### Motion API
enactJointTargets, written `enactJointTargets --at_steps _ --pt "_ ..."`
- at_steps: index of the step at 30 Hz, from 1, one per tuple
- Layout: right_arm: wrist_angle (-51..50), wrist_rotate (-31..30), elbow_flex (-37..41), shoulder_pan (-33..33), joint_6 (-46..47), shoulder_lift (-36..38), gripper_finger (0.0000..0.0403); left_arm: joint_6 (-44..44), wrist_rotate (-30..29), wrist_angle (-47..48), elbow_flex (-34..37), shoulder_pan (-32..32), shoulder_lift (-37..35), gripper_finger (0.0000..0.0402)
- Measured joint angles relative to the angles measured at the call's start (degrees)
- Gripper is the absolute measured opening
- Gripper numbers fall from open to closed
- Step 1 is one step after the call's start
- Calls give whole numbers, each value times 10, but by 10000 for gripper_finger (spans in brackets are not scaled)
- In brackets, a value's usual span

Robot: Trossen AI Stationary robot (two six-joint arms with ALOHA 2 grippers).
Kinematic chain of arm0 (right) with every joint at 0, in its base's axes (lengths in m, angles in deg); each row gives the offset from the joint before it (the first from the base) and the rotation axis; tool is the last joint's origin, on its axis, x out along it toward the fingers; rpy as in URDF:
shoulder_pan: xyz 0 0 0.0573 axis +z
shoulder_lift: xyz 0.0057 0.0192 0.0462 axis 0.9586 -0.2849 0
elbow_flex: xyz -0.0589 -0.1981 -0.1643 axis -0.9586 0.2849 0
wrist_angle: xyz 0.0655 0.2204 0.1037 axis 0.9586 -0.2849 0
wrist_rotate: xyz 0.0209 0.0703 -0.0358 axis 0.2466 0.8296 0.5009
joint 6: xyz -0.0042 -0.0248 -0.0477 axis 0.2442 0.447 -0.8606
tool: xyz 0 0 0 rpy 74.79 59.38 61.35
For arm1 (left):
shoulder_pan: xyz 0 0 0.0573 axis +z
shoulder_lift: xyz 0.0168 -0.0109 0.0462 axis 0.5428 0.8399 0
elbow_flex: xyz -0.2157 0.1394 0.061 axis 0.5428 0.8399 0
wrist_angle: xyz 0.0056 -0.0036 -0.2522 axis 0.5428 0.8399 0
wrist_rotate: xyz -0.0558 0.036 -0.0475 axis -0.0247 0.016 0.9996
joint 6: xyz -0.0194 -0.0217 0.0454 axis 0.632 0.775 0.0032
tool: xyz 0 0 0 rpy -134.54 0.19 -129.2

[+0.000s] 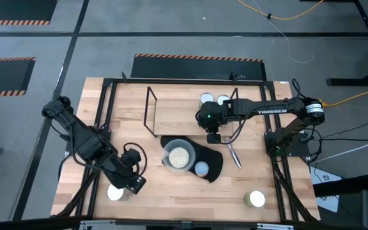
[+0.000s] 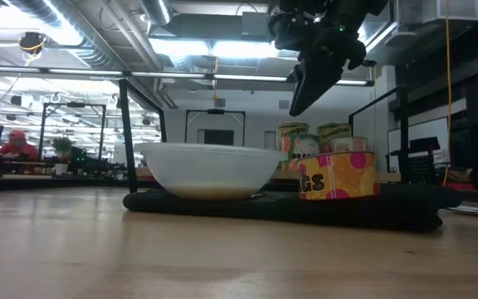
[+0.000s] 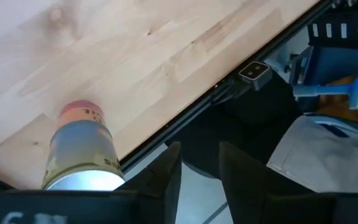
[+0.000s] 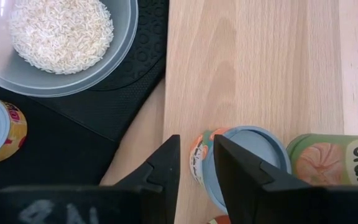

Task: Pick and place cans onto a shelf
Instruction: Put the canned peaches on the shelf

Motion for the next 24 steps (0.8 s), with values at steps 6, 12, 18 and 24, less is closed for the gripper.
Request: enactJointTargets --at_steps 6,12,18,24 --pt "-1 0 0 0 0 0 101 55 56 21 0 0 4 131" --pt "-1 0 0 0 0 0 101 102 123 19 0 -21 32 131" --pt "-1 0 0 0 -1 0 101 102 168 19 0 -27 71 131" --pt "-3 0 0 0 -1 0 101 99 207 24 0 -27 100 131"
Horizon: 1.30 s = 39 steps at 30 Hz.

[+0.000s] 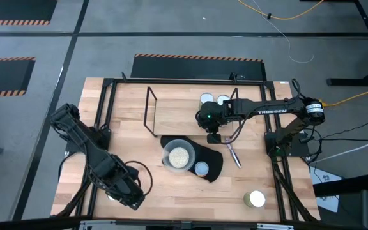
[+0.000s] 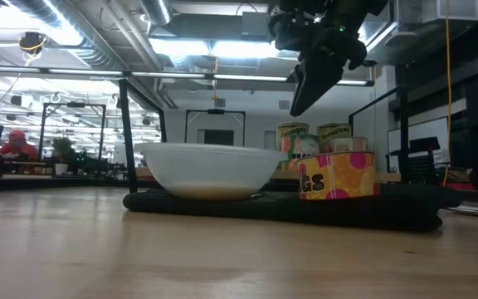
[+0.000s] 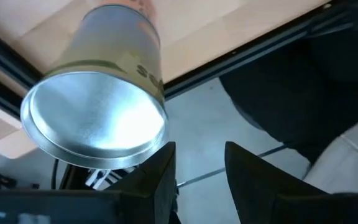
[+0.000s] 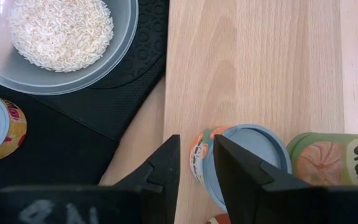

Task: Pick and place cans onto a shelf
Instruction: Put the canned peaches on the shelf

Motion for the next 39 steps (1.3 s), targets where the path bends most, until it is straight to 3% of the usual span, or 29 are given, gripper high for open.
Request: enactJointTargets --at_steps 23,33,39 --pt "0 0 0 0 0 0 101 -9 36 15 0 2 -2 131" --pt "0 0 0 0 0 0 101 -17 -31 39 0 2 -2 131" --pt "0 0 0 0 0 0 101 -17 -42 38 0 2 4 131"
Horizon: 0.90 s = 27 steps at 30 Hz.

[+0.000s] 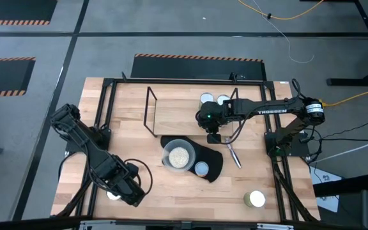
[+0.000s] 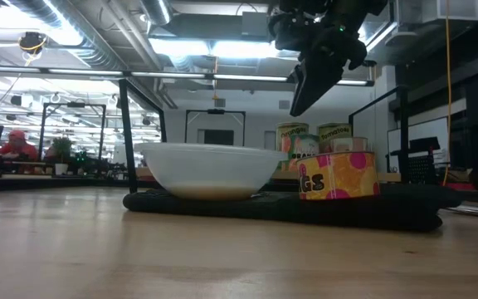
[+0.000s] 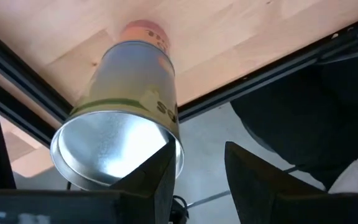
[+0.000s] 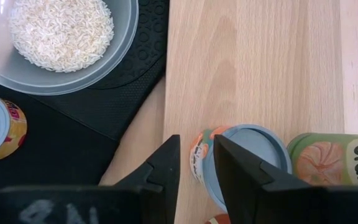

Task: Pick and place cans onto a shelf
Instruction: Put the canned peaches on the shelf

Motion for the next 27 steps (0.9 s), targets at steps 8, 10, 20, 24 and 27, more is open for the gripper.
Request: enactJointTargets --at_steps 8,10,20,24,27 --pt "-2 0 0 0 0 0 101 4 8 11 2 0 3 131" --pt "-3 0 0 0 0 0 101 4 8 13 5 0 3 130" --pt "-3 0 0 0 2 0 101 4 8 24 5 0 3 118" --pt "-3 0 0 0 2 0 101 4 7 25 6 0 3 91" --pt "-3 0 0 0 2 0 101 4 5 26 6 -1 3 70"
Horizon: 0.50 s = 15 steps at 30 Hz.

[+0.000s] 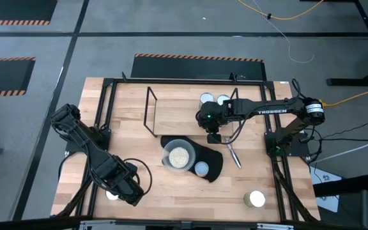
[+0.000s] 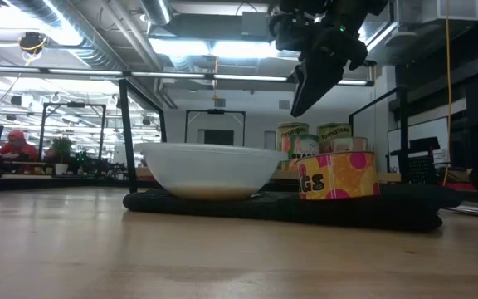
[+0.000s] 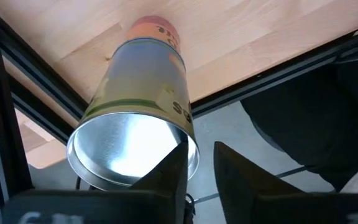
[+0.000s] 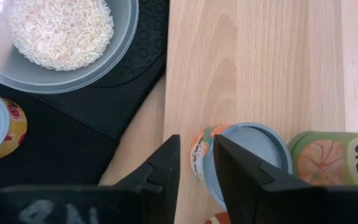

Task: Pick and place cans onto a shelf
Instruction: Put the canned peaches on the shelf

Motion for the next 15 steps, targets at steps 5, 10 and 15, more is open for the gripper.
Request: enactJointTargets --at_steps 5,10,15 --pt "0 0 0 0 0 0 101 0 -1 0 0 0 0 38" --pt "0 0 0 0 0 0 101 0 -1 0 0 0 0 8" --pt "0 0 0 0 0 0 101 0 -1 -1 0 0 0 6"
